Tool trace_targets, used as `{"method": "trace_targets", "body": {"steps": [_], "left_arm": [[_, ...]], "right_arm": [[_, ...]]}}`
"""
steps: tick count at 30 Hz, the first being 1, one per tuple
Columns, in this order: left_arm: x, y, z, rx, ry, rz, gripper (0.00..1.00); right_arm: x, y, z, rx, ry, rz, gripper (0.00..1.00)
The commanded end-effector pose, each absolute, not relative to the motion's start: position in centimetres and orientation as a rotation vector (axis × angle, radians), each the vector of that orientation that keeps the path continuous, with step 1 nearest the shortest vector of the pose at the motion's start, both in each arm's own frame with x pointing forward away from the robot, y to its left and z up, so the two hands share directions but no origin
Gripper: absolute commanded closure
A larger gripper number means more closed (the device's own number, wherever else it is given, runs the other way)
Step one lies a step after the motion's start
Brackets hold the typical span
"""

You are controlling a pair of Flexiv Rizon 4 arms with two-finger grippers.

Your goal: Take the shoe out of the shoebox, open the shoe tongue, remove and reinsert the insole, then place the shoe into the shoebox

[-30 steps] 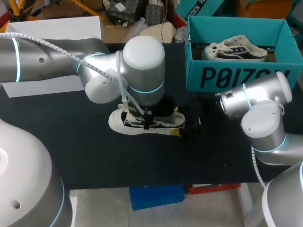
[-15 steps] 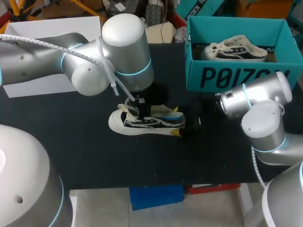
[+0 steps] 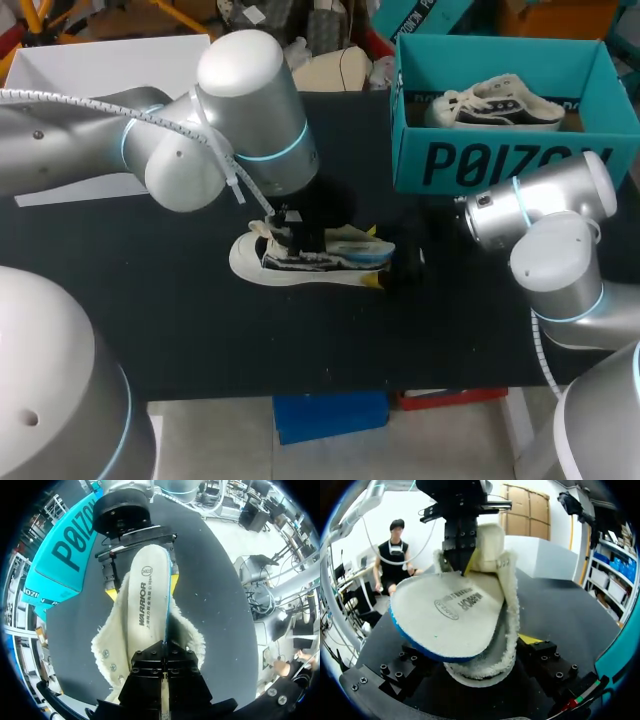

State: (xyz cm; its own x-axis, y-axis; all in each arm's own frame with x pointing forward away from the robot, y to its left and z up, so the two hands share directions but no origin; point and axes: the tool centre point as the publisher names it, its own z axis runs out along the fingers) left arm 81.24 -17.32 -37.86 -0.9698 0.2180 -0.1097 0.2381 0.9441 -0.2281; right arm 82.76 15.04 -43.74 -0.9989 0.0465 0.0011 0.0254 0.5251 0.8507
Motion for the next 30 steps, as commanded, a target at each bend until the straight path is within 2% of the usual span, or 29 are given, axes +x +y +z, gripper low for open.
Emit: {"method": "trace_targets", "body": {"steps": [1, 2, 5, 9, 11, 18, 30], "left_arm": [[81.1, -17.4, -39.1, 0.38, 2.991, -0.386, 0.92], [81.1, -17.4, -39.1, 0.382, 2.989, -0.391, 0.88], [81.1, -17.3, -39.2, 0.383, 2.968, -0.4, 0.68], [80.8, -17.1, -38.8, 0.385, 2.918, -0.407, 0.62], [80.6, -17.2, -38.6, 0.394, 2.885, -0.386, 0.55], [80.2, -17.5, -38.7, 0.377, 2.834, -0.382, 0.52], [80.9, -19.6, -38.9, 0.366, 2.773, -0.418, 0.56]], "right_arm": [[82.7, 14.9, -44.0, 0.065, 2.727, 1.518, 1.0], [82.7, 14.9, -44.0, 0.065, 2.727, 1.518, 1.0], [82.7, 14.9, -44.0, 0.065, 2.727, 1.518, 1.0], [82.7, 14.9, -44.0, 0.065, 2.727, 1.518, 1.0], [82.7, 14.9, -44.0, 0.065, 2.727, 1.518, 1.0], [82.7, 14.9, -44.0, 0.065, 2.727, 1.518, 1.0], [82.7, 14.9, -44.0, 0.065, 2.727, 1.518, 1.0]]}}
